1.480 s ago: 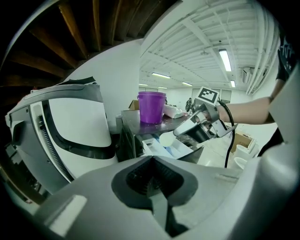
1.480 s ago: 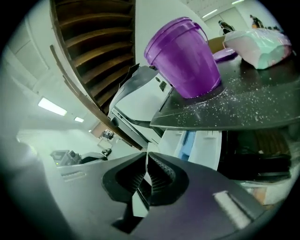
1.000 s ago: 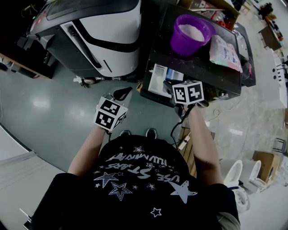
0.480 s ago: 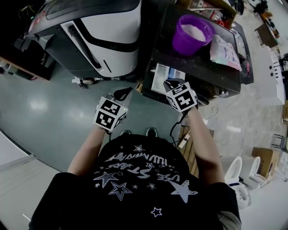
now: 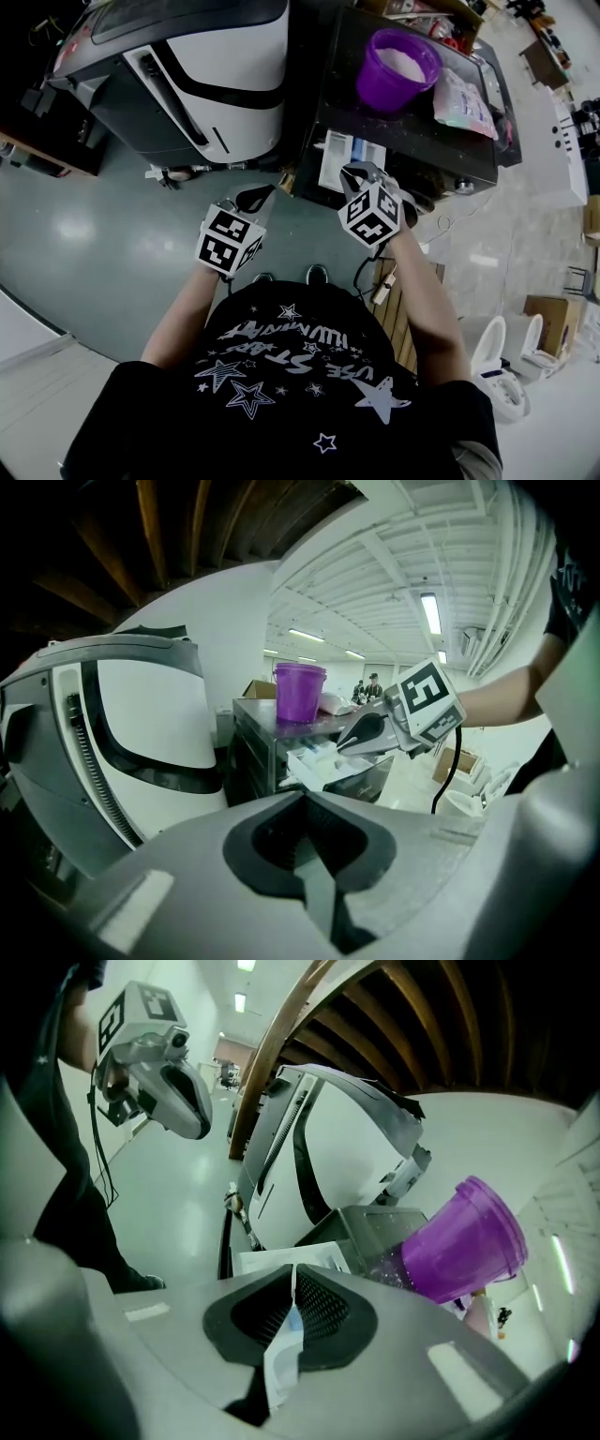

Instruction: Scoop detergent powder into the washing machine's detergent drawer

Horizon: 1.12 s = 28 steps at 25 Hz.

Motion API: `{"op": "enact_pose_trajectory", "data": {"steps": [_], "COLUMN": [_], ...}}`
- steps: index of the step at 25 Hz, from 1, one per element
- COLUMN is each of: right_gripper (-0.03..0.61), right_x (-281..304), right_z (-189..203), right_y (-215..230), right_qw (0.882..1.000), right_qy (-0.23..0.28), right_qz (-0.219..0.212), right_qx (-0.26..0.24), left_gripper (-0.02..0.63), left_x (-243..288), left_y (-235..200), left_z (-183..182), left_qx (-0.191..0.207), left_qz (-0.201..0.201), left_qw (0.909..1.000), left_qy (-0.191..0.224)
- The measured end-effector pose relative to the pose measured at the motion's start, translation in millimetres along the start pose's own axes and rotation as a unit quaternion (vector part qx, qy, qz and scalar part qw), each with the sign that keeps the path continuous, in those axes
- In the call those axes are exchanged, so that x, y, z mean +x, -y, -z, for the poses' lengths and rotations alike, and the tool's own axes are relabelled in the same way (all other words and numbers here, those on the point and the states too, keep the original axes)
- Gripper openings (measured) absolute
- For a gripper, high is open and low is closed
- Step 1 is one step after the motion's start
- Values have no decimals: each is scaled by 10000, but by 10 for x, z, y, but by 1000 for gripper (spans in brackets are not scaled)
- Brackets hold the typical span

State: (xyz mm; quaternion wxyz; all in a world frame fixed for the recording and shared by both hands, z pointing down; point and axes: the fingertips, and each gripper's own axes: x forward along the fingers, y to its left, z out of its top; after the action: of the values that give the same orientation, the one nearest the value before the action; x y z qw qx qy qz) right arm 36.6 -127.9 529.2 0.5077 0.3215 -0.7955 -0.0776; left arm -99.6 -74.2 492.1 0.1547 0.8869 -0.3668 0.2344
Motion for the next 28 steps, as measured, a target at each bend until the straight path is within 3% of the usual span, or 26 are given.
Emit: {"op": "enact_pose_trajectory", "data": {"steps": [5, 17, 22, 25, 28], "right_gripper": [37, 37, 37, 37, 37], "right_x": [5, -4, -67, -139, -227], "right_z": [-55, -76, -74, -110, -149], "right_y": [-45, -121, -151, -91, -31], "right_qw": [9979, 9878, 9940, 9956, 9887], "right_qy": [-219, -818, -703, -438, -29], "right_qz": [314, 835, 752, 732, 678], "right_qx": [-517, -1027, -357, 376, 1336], "left_gripper": [0, 0, 0, 0, 0], "left_x": [-82, -301, -318, -311, -326], "left_y": [-53, -183, -134, -100, -76], "left_z": [20, 233, 313, 336, 370], "left_qx": [79, 334, 426, 386, 318], "left_qz": [111, 415, 489, 520, 500], "left_qw": [9999, 9986, 9979, 9979, 9982], "left_qy": [55, -26, -15, 16, 38]}}
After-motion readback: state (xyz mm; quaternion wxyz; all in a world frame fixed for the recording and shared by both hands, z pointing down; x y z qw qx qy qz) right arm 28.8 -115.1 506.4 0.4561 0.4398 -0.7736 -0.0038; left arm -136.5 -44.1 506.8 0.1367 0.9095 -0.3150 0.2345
